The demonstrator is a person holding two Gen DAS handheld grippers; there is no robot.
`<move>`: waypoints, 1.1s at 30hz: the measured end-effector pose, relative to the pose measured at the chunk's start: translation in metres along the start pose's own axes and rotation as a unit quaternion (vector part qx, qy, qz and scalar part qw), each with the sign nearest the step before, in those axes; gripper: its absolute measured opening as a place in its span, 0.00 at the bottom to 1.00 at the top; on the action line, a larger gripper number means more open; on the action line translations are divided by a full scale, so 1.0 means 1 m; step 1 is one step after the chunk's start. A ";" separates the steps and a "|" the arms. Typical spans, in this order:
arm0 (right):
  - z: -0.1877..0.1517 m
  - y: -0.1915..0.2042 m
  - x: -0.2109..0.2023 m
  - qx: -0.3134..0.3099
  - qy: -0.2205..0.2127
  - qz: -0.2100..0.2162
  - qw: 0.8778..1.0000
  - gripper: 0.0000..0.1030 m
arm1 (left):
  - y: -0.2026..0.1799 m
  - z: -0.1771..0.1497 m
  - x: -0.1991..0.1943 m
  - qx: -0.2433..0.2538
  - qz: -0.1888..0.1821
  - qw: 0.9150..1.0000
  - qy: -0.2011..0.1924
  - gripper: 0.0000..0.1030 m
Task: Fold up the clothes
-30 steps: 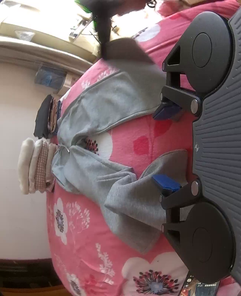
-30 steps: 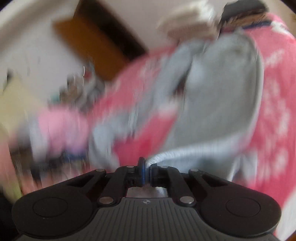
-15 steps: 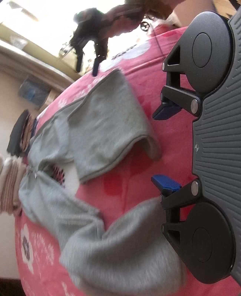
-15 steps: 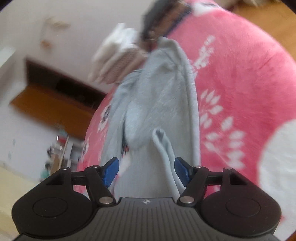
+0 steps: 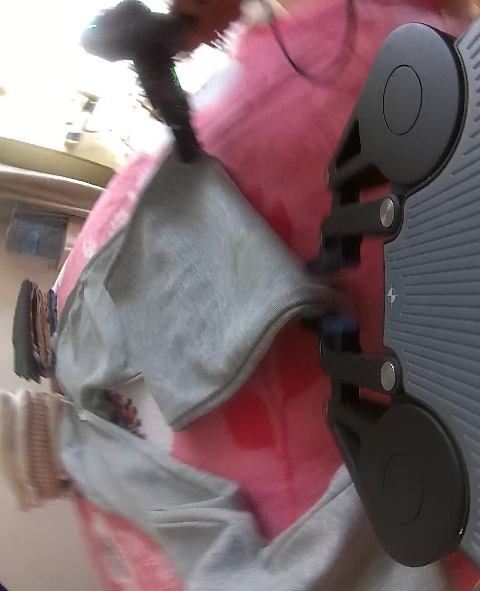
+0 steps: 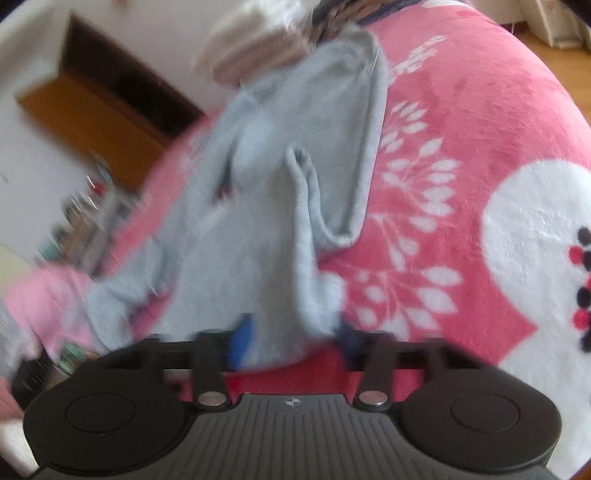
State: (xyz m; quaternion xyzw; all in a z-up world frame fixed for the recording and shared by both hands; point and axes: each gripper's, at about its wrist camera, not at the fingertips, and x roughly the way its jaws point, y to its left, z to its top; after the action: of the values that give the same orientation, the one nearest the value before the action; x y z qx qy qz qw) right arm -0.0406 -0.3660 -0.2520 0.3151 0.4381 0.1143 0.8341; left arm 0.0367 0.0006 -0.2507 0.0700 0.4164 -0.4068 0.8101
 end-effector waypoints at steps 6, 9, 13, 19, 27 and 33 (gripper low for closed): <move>0.000 0.016 -0.018 0.064 0.031 0.107 0.992 0.21 | 0.052 0.016 -0.033 -0.219 -0.142 0.965 -0.025 0.10; 0.015 0.009 -0.017 0.084 -0.009 0.117 0.990 0.23 | 0.075 0.019 -0.018 -0.275 -0.122 0.953 -0.020 0.10; 0.020 -0.013 -0.027 0.100 -0.062 0.076 0.990 0.29 | 0.087 0.012 -0.005 -0.309 -0.123 0.943 -0.009 0.10; 0.000 -0.011 -0.037 -0.003 -0.089 -0.021 0.996 0.66 | 0.082 0.004 -0.001 -0.311 -0.136 0.940 -0.021 0.10; 0.004 0.021 0.011 -0.086 0.043 0.040 0.995 0.21 | 0.093 0.017 -0.014 -0.362 -0.167 0.914 -0.076 0.08; 0.063 -0.007 0.019 0.068 -0.043 0.093 0.992 0.38 | 0.117 0.031 0.014 -0.422 -0.111 0.896 -0.084 0.08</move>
State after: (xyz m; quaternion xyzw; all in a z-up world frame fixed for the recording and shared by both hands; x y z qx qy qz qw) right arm 0.0208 -0.3897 -0.2426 0.4148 0.3777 0.1474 0.8146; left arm 0.1442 0.0556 -0.2669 -0.3590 0.4844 -0.2847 0.7452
